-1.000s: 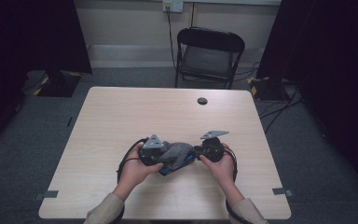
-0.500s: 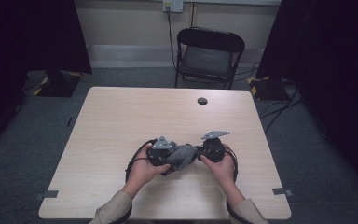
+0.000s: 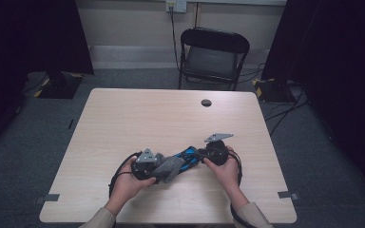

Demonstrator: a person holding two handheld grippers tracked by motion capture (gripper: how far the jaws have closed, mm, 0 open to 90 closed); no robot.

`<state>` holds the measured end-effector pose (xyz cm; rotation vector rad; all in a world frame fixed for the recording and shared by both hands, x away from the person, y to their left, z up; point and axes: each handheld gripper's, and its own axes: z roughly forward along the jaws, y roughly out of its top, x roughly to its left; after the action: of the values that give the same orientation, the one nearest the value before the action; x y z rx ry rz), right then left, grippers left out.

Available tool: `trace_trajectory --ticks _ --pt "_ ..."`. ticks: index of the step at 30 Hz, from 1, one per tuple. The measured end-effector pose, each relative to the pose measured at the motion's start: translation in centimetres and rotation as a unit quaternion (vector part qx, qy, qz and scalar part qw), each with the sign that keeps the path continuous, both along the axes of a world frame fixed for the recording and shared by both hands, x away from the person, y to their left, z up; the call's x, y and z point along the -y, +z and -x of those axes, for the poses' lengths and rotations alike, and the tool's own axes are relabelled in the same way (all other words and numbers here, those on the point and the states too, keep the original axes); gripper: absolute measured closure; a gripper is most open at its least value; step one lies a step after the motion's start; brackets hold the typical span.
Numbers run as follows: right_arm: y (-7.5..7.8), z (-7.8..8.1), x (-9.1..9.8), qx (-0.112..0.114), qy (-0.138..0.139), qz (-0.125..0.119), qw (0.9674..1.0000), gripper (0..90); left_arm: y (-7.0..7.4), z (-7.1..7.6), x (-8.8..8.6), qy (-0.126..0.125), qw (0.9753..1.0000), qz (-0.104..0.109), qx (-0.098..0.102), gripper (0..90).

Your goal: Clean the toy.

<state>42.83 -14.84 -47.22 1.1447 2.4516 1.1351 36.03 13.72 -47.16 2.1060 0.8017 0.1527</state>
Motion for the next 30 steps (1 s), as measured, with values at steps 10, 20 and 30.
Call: trace_trajectory --ticks 10,20,30 --pt "0.0 -0.1 0.1 -0.004 0.0 -0.005 1.0 70.8 -0.4 1.0 -1.9 0.019 0.9998 -0.006 -0.009 64.5" --pt "-0.1 0.0 0.1 -0.002 -0.001 -0.007 1.0 70.8 0.1 -0.2 -4.7 0.09 0.9959 -0.001 0.003 64.6" --pt "-0.1 -0.1 0.1 -0.003 0.0 -0.007 1.0 70.8 -1.0 -2.6 -3.3 0.103 0.9944 -0.021 -0.001 64.5"
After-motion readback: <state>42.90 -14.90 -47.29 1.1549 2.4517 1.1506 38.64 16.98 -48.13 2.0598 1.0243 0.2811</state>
